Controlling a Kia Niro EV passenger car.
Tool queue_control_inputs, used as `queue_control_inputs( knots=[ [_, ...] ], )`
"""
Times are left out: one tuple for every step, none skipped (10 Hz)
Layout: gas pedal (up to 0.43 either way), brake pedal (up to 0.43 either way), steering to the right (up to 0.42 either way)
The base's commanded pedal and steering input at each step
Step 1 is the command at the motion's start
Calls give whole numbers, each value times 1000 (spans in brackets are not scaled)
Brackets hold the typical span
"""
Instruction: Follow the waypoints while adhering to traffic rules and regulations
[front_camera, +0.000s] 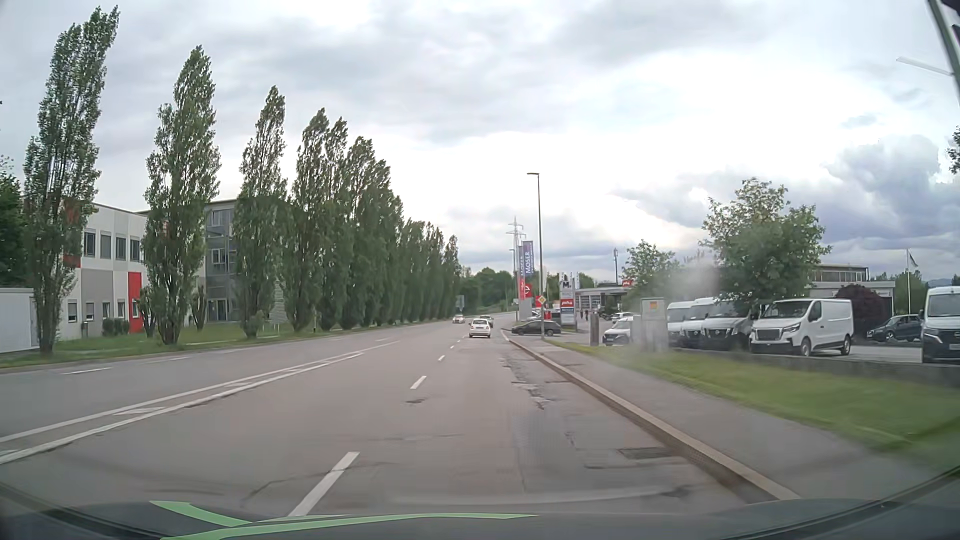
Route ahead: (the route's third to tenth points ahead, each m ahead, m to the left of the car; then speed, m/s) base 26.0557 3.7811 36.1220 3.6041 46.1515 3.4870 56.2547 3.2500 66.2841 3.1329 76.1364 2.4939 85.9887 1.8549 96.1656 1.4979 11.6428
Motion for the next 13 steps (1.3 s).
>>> queue_control_inputs(
  knots=[
    [59, 0, -3],
    [67, 0, -2],
    [67, 0, -2],
    [67, 0, -2],
    [67, 0, -2],
    [67, 0, -1],
    [79, 0, -1],
    [79, 0, -1],
    [79, 0, -1],
    [79, 0, -2],
    [79, 0, -3],
    [79, 0, -4],
    [79, 0, -4]
  ],
)
